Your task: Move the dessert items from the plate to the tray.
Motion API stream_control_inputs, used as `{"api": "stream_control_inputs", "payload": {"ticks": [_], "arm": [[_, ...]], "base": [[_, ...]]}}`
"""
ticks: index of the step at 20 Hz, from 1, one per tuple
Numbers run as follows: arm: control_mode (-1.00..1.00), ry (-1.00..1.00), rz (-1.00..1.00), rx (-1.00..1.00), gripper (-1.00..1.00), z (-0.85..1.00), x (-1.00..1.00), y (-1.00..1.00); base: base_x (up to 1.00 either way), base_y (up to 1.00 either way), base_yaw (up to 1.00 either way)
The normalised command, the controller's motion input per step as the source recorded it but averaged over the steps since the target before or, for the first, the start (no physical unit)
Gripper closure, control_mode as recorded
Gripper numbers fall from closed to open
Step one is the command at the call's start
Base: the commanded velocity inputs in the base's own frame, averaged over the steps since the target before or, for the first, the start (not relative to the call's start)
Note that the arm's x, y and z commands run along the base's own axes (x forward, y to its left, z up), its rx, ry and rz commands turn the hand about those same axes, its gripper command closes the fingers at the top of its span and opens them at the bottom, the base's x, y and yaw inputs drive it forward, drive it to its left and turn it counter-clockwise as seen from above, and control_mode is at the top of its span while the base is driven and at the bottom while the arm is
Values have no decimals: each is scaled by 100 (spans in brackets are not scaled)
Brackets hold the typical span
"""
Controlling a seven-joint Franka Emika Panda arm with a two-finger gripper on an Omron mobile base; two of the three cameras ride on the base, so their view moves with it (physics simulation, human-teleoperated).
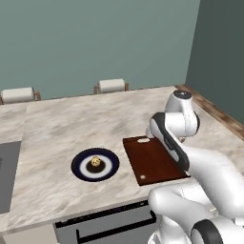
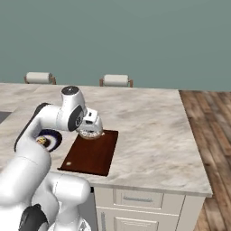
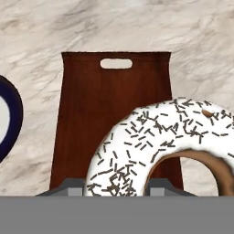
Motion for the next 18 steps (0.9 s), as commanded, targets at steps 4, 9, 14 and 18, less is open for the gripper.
{"api": "stream_control_inputs", "payload": {"ticks": [4,9,14,18], "arm": [[-100,-2,0,-2,100,-62,73,2],[-100,-4,0,-1,100,-28,50,0],[-100,3,0,0,100,-63,16,-2],[-100,0,1,0,100,-56,34,-8]], "base": [[0,0,0],[0,0,0],[0,0,0],[0,0,0]]}}
